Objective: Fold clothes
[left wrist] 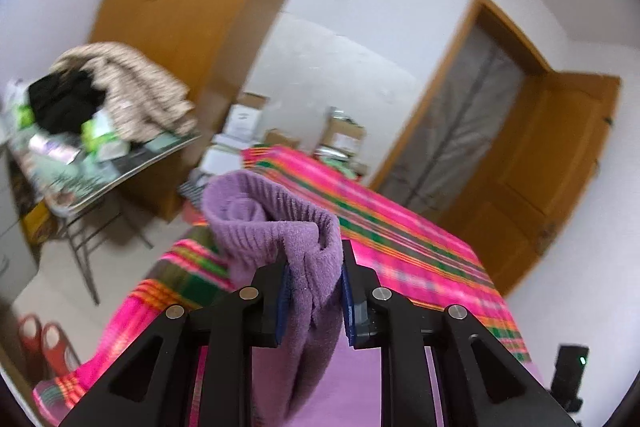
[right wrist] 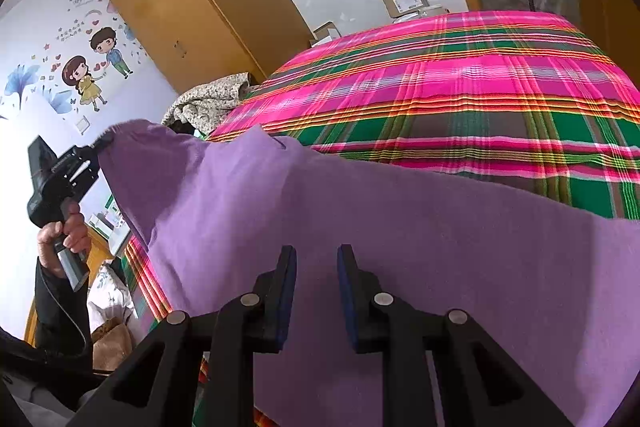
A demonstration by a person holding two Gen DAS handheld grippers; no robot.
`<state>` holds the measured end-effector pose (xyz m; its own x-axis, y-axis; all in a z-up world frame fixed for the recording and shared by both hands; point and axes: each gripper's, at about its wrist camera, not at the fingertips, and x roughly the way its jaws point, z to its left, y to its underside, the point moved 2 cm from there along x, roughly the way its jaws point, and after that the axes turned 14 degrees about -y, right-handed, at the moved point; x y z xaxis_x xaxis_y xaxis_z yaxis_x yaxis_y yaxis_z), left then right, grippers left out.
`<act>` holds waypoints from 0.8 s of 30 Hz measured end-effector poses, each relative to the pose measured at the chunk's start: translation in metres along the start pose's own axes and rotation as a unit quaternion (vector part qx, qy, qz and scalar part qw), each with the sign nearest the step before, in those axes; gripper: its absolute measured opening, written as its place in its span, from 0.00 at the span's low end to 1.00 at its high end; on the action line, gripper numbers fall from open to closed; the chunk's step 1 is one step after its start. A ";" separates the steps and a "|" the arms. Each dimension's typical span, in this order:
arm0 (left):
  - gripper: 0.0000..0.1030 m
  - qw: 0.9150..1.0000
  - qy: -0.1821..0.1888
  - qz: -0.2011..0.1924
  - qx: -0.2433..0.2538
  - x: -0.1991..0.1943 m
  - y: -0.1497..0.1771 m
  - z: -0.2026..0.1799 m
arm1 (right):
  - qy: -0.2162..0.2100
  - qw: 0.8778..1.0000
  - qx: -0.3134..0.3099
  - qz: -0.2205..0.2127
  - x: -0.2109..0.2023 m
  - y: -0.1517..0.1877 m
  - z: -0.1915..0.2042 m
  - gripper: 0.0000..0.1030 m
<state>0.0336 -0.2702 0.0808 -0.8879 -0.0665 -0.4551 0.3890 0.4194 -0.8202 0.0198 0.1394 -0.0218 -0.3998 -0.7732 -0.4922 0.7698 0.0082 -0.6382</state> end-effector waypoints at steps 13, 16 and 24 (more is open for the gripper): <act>0.21 0.960 0.140 0.063 0.234 -0.002 0.080 -0.134 | -0.002 1.000 0.009 -0.012 -0.013 0.008 -0.004 0.21; 0.21 0.945 0.162 0.099 0.265 0.008 0.108 -0.148 | -0.002 1.000 0.012 -0.014 -0.015 0.010 -0.005 0.21; 0.31 0.924 0.168 0.162 0.303 0.020 0.152 -0.153 | -0.004 1.000 0.015 -0.016 -0.017 0.011 -0.007 0.21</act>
<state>0.0377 -0.0696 0.0002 -0.6867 0.3016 -0.6614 0.6236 -0.2231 -0.7492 0.0322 0.1571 -0.0243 -0.4212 -0.7774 -0.4671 0.7708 -0.0355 -0.6360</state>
